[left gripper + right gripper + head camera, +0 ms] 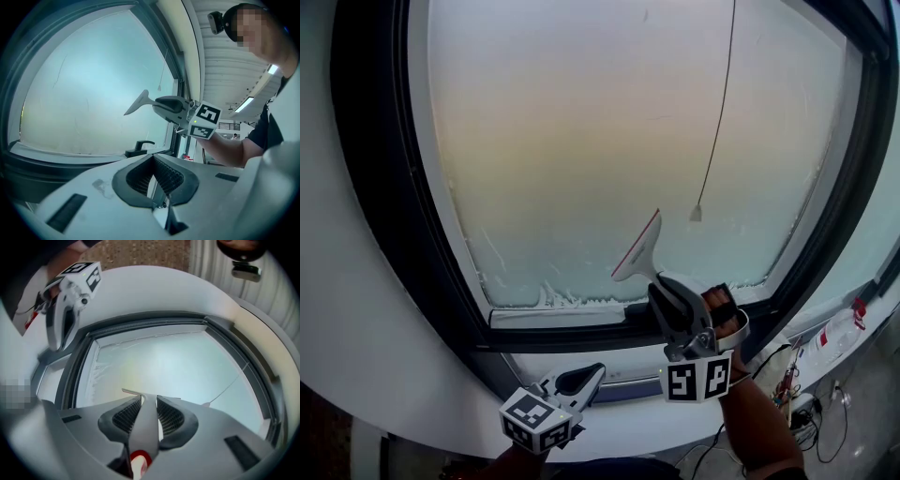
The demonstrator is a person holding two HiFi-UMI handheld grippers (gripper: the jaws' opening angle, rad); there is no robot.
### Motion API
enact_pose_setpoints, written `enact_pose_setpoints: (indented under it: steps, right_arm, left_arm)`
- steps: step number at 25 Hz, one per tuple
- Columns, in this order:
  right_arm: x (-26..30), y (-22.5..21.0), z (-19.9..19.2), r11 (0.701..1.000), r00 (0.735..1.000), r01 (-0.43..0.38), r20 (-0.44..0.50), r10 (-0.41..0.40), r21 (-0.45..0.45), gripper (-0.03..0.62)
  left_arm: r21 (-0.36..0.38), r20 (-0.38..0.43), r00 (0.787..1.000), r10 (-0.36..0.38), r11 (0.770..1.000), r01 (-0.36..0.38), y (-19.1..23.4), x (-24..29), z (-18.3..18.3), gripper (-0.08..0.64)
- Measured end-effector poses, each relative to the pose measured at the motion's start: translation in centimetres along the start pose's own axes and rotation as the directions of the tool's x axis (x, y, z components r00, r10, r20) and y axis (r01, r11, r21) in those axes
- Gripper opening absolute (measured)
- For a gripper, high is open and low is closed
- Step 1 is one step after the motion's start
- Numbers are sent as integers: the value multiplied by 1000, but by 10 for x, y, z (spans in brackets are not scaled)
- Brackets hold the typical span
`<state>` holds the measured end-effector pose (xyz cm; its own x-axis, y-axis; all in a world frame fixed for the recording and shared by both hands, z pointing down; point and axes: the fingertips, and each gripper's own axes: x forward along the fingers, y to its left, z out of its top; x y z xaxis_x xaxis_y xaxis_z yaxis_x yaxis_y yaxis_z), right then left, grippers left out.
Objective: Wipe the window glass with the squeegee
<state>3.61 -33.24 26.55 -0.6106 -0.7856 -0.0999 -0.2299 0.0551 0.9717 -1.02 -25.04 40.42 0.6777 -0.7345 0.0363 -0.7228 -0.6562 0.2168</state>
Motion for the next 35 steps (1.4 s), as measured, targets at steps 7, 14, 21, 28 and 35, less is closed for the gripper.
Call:
enact_pose_setpoints:
  steps: [7, 14, 21, 28, 35]
  right_arm:
    - [2, -108, 47, 885, 942, 302, 29, -334, 354, 95]
    - [18, -186, 38, 581, 912, 294, -41, -409, 759, 95]
    - [23, -201, 34, 488, 894, 328, -100, -437, 809, 95]
    - [21, -192, 26, 473, 885, 387, -174, -432, 792, 95]
    - [20, -156, 16, 488, 894, 410, -234, -382, 770, 95]
  left_arm:
    - [-6, 13, 1000, -5, 1000, 5, 5, -15, 3, 0]
    - [127, 43, 998, 53, 990, -58, 16, -42, 16, 0]
    - [81, 68, 995, 76, 993, -82, 35, -67, 20, 0]
    - [46, 47, 998, 51, 998, -53, 37, -80, 12, 0]
    - [45, 18, 1000, -10, 999, 9, 28, -85, -1, 0]
